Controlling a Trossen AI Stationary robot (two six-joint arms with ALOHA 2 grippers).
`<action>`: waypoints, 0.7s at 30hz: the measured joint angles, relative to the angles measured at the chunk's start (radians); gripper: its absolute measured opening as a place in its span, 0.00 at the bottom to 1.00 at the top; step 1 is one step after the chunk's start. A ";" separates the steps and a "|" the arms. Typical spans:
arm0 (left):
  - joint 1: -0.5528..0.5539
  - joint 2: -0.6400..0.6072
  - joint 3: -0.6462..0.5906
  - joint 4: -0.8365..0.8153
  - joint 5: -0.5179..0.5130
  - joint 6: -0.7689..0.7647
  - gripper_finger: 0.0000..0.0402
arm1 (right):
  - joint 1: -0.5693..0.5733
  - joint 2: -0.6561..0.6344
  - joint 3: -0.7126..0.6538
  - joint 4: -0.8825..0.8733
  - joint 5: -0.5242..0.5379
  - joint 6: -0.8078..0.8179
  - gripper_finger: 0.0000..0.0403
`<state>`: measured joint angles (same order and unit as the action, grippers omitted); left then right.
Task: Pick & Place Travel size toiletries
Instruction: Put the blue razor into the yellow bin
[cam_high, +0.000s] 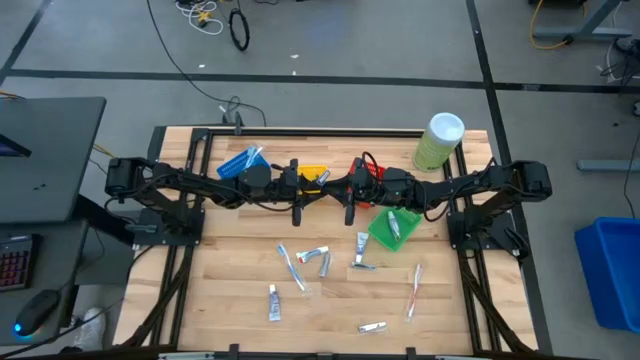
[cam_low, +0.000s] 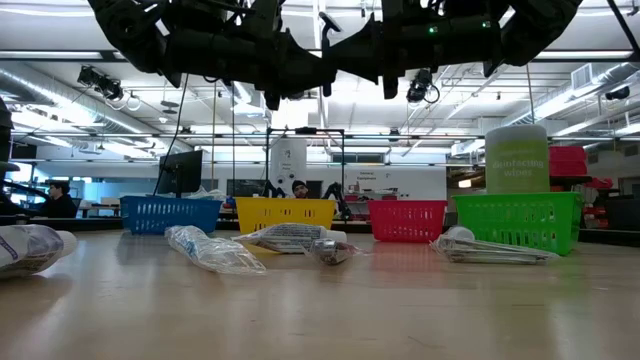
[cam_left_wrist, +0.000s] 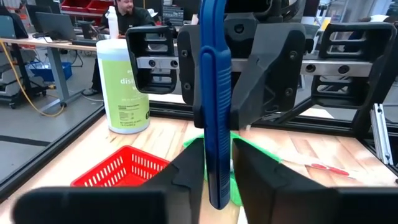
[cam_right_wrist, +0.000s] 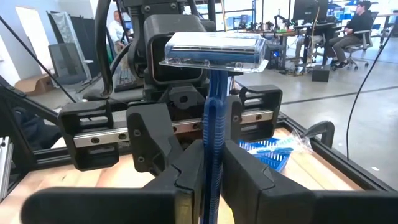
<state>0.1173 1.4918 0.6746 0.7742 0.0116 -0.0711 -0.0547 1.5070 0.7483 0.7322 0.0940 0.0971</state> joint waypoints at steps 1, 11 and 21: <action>0.000 0.000 0.000 0.000 -0.001 0.000 0.19 | 0.000 0.000 0.000 0.000 0.000 0.000 0.16; 0.000 0.000 0.000 0.000 -0.015 -0.002 0.15 | 0.000 0.000 0.000 -0.001 0.000 0.000 0.17; 0.003 0.000 0.000 -0.070 -0.112 -0.039 0.11 | 0.000 0.000 0.000 -0.114 0.152 -0.008 0.37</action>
<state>0.1208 1.4918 0.6743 0.7046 -0.1000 -0.1103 -0.0547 1.5070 0.7483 0.6186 0.2459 0.0887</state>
